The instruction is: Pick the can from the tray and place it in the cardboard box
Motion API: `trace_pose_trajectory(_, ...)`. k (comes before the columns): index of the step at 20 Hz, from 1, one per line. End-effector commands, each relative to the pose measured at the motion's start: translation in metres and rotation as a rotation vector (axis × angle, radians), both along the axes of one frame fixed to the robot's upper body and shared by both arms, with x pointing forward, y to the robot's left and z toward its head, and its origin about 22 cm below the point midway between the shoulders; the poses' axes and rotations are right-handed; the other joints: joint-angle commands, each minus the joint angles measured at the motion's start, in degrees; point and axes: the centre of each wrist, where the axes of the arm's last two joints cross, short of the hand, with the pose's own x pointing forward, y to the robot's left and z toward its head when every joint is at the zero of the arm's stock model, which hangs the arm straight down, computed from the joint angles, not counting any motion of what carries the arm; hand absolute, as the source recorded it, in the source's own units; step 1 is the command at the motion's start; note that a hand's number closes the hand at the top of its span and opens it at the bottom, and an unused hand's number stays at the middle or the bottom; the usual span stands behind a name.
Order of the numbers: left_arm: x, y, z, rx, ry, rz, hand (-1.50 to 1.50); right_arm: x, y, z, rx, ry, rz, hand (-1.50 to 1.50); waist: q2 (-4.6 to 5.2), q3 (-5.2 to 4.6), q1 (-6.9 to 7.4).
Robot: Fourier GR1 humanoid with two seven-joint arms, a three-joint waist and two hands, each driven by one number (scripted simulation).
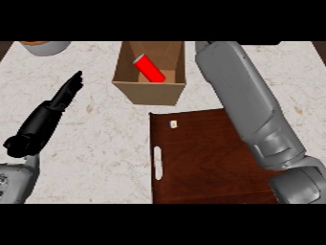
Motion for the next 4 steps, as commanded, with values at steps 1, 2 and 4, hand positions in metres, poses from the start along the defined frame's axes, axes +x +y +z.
trace_pose_trajectory(1, -0.005, -0.011, -0.002, 0.000, -0.005, 0.003, 0.00, 0.001, -0.043, -0.028, 0.171, -0.089, -0.133, -1.50, 0.05, -0.02, 0.02)
trace_pose_trajectory(2, -0.002, -0.001, 0.005, 0.001, 0.011, -0.012, 0.00, -0.007, -0.028, -0.044, 0.182, -0.091, -0.141, -1.50, -0.11, -0.07, -0.07)
trace_pose_trajectory(4, -0.002, 0.009, -0.008, 0.006, 0.006, 0.013, 0.00, -0.005, -0.053, -0.041, 0.175, -0.131, -0.158, -1.50, -0.11, -0.13, -0.37)
